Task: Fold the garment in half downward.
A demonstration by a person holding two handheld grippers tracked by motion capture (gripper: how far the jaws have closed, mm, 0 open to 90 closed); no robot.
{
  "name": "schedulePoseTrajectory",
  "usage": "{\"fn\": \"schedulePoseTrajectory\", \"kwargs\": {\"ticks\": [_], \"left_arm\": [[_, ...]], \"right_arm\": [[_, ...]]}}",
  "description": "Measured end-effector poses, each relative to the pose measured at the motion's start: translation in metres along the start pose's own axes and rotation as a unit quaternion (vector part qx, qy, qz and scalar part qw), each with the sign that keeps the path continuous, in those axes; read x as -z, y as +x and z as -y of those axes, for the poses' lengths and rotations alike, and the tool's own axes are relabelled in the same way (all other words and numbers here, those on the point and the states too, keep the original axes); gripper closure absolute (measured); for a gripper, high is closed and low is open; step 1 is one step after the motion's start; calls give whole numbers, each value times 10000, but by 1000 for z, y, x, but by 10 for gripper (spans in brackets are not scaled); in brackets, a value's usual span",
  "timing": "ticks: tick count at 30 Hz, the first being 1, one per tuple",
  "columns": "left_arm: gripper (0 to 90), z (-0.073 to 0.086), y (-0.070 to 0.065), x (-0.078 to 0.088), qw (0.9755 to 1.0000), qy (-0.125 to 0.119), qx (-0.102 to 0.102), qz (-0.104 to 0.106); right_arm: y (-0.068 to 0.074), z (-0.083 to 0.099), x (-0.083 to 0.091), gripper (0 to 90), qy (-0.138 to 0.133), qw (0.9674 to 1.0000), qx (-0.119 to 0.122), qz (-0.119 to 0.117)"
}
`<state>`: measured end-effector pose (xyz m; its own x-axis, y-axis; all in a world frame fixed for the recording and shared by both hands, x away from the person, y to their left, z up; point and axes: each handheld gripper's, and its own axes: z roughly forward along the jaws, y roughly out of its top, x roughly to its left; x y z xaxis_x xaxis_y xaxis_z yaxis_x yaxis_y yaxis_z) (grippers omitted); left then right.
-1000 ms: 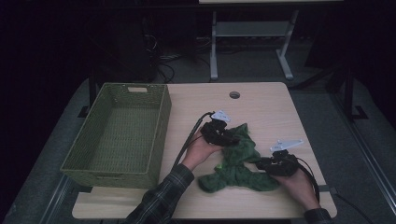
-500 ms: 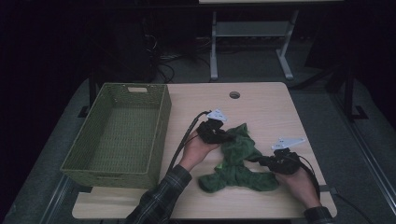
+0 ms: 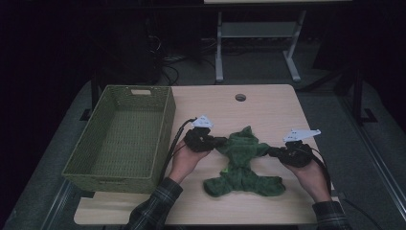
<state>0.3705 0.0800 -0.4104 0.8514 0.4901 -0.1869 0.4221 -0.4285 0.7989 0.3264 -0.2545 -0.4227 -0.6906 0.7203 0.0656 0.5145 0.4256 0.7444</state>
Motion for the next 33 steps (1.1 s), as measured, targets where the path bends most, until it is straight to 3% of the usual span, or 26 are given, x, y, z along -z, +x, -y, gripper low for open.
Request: {"fn": "schedulePoseTrajectory", "kwargs": {"ticks": [4, 8, 15, 18, 21, 23, 28, 33], "left_arm": [[866, 14, 0, -2, 9997, 160, 162, -117], [866, 29, 4, -9, 9987, 375, 279, -182], [864, 43, 7, -24, 9966, 713, 308, -284], [858, 45, 6, -28, 9958, 842, 231, -278], [826, 43, 4, -28, 9962, 804, 207, -275], [739, 39, 1, -25, 9964, 787, 160, -269], [617, 21, -8, -11, 9981, 543, -1, -306], [601, 2, -5, -4, 9987, 370, -47, -357]], "right_arm": [[0, -4, -9, 850, 69, 10000, 13, -59], [0, -3, -25, 850, 326, 9994, -19, -138], [-4, 4, -42, 850, 636, 9976, -54, -263], [-4, 7, -45, 849, 702, 9971, -114, -287], [-4, 9, -46, 822, 716, 9969, -112, -313], [-3, 9, -44, 724, 699, 9973, -99, -224], [-3, 1, -22, 624, 439, 9989, -115, -134], [-7, -10, -10, 622, 211, 9996, -148, -77]]}}
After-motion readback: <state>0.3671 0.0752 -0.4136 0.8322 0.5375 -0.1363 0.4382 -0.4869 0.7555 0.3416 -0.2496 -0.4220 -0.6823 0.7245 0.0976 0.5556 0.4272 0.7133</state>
